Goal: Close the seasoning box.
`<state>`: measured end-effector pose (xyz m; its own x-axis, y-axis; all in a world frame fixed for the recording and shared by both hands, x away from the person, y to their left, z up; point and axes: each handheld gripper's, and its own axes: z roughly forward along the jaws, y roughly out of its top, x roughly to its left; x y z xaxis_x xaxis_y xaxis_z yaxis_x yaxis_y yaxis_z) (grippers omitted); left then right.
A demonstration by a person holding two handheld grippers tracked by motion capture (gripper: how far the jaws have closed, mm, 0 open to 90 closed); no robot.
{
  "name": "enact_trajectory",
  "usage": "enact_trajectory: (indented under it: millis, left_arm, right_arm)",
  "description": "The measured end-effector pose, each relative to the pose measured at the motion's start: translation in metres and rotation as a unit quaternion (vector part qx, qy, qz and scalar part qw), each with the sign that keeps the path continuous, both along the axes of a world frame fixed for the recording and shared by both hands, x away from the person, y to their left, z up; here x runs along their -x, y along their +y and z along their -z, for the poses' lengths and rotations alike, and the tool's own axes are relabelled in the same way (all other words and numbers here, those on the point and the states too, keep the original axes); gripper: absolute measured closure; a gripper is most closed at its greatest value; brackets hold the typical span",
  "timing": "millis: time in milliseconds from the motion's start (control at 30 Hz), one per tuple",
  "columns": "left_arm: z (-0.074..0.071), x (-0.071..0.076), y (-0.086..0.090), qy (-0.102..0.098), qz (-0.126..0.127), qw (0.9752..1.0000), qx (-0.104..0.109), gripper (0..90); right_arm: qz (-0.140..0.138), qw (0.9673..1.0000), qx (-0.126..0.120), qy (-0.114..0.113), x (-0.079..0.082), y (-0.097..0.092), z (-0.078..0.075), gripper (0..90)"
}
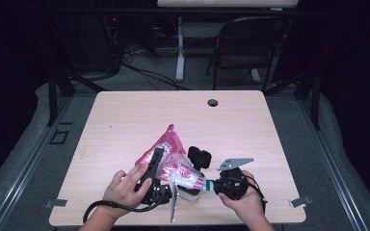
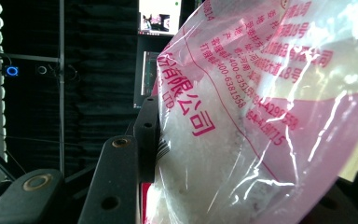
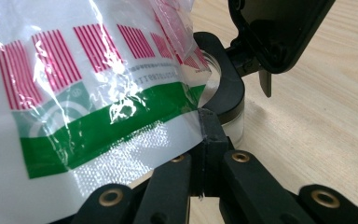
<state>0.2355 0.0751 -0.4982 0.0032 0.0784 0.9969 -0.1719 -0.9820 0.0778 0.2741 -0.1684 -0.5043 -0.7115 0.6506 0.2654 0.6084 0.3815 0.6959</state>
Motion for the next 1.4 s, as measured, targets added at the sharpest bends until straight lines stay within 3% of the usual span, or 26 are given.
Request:
enact_trajectory:
  millis: [667, 1400]
  left_arm:
    - [-0.0007, 0.0000, 0.0002, 0.002, 0.001, 0.9999, -0.011, 62.1]
    - [0.0011, -0.0010, 0.0007, 0.001, 0.002, 0.9999, -0.010, 61.9]
  right_arm:
    - [-0.003, 1.0000, 0.005, 0.001, -0.0010, 0.0006, 0.0008, 90.0]
    - [-0.001, 1.0000, 0.003, 0.003, -0.0015, 0.0015, 0.0024, 90.0]
